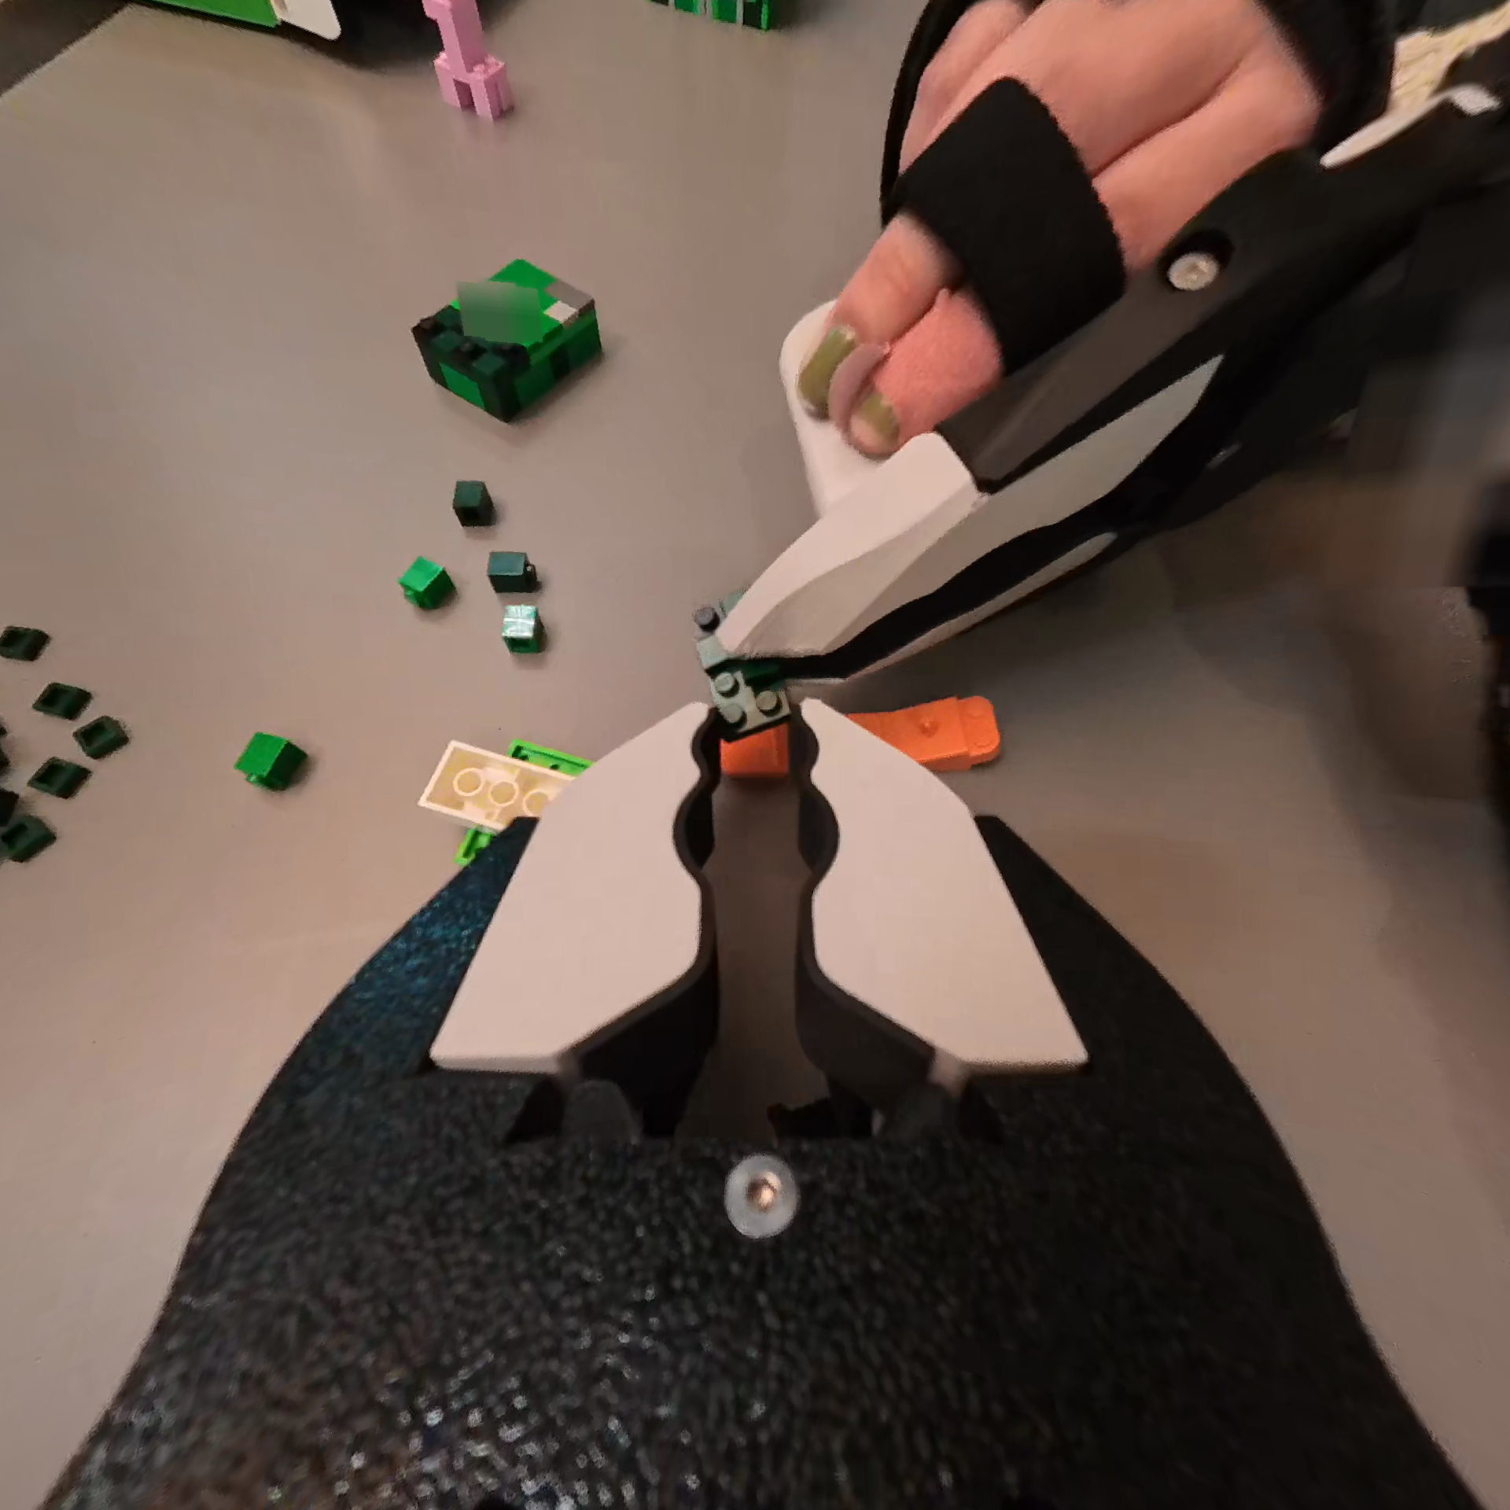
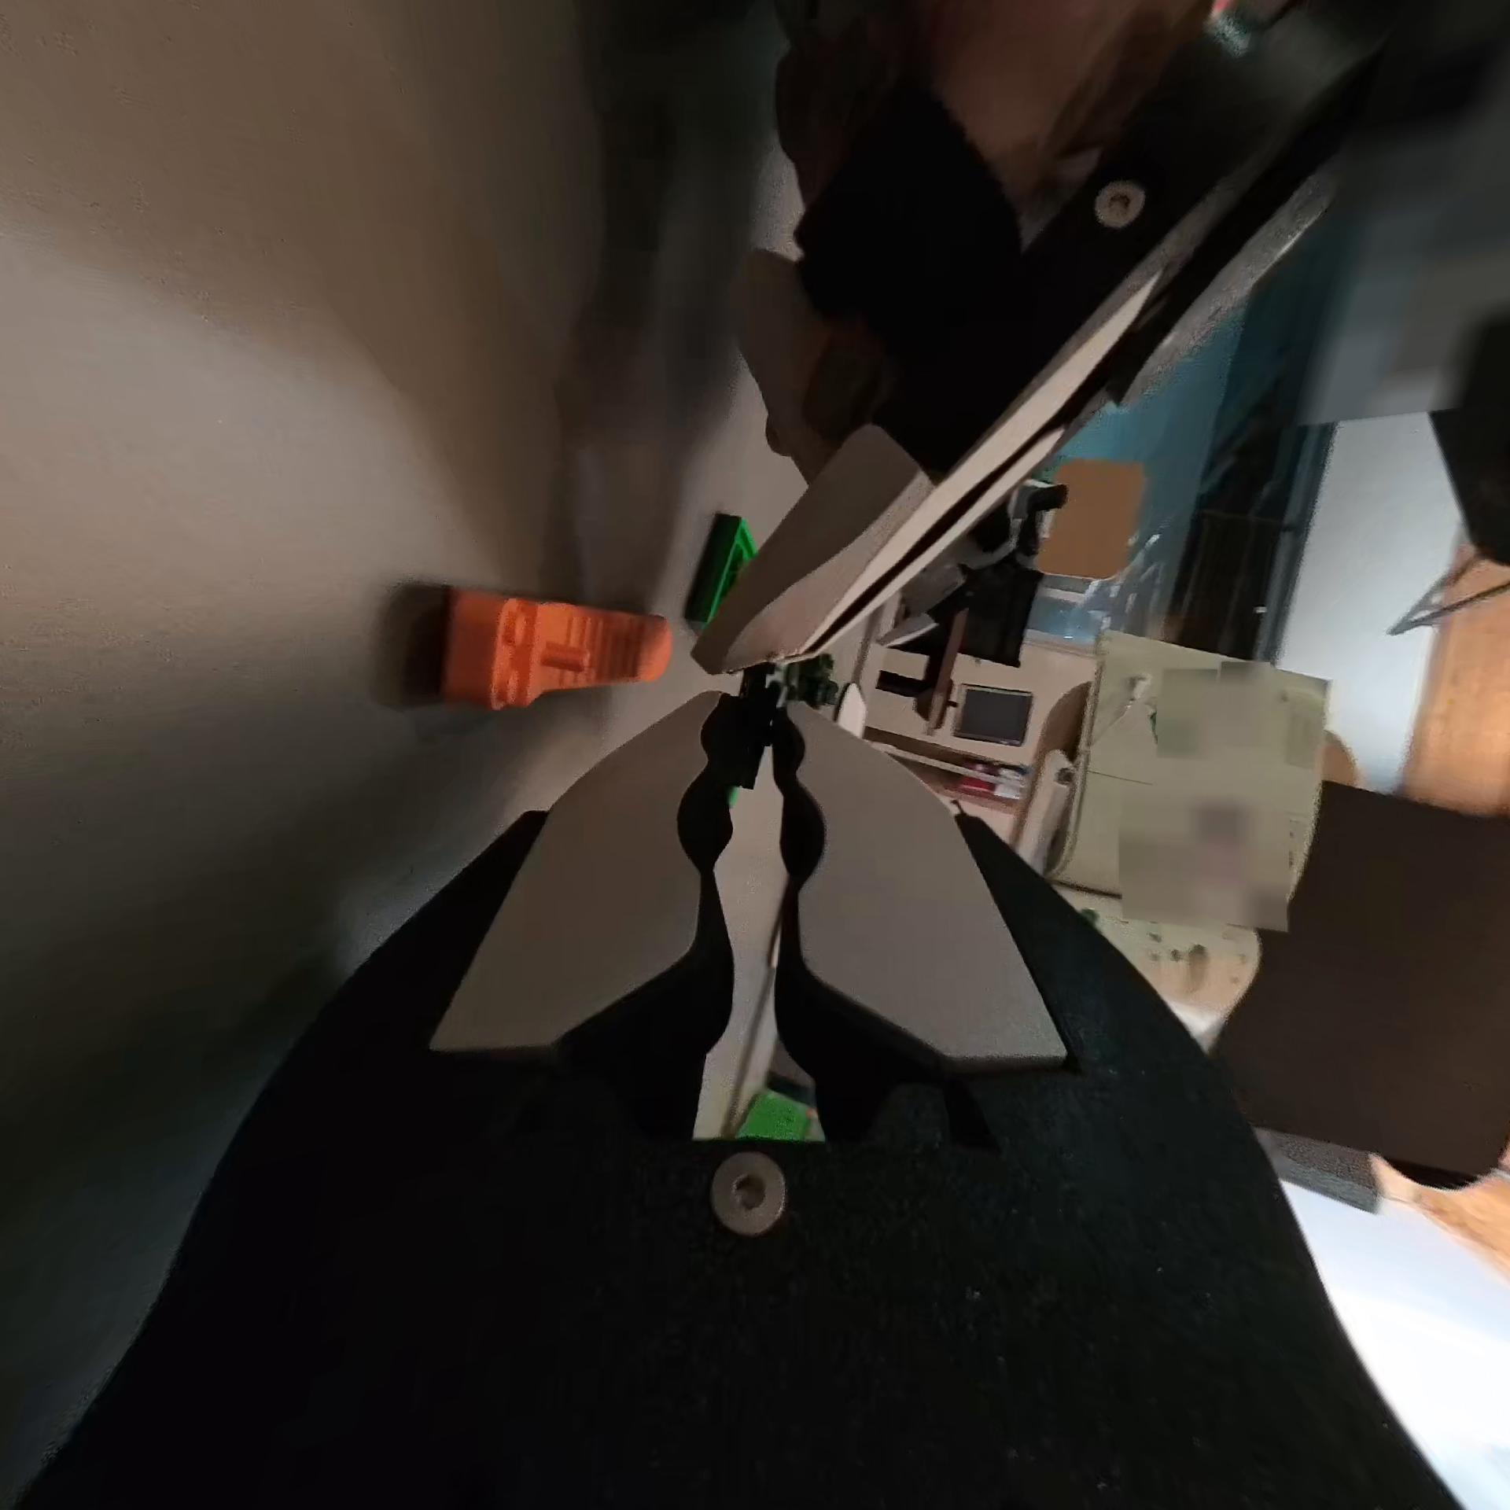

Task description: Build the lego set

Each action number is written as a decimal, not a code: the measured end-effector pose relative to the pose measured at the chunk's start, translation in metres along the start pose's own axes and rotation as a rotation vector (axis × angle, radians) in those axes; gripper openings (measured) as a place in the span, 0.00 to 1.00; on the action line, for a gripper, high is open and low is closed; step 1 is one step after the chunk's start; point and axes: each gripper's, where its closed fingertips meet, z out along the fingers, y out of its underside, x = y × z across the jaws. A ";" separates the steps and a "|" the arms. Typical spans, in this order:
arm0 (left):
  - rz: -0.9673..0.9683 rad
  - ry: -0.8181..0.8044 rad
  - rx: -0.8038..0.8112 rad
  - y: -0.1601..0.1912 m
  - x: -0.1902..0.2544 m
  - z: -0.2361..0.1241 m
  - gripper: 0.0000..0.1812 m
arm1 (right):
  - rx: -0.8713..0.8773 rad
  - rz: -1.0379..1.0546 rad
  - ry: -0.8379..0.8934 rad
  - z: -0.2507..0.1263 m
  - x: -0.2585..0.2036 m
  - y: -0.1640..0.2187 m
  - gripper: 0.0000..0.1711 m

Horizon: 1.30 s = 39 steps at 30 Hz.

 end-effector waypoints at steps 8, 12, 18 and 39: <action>-0.055 0.001 0.001 0.001 -0.003 -0.001 0.09 | 0.031 0.180 -0.027 0.004 0.000 0.000 0.05; -0.064 -0.002 0.006 0.000 -0.005 -0.001 0.09 | 0.031 0.199 -0.015 0.005 0.001 0.000 0.05; -0.075 -0.002 0.011 0.000 -0.006 -0.002 0.09 | 0.026 0.227 0.003 0.006 0.003 0.002 0.07; -0.075 0.023 -0.012 0.003 -0.002 -0.001 0.09 | 0.037 0.050 0.035 0.002 0.001 -0.004 0.04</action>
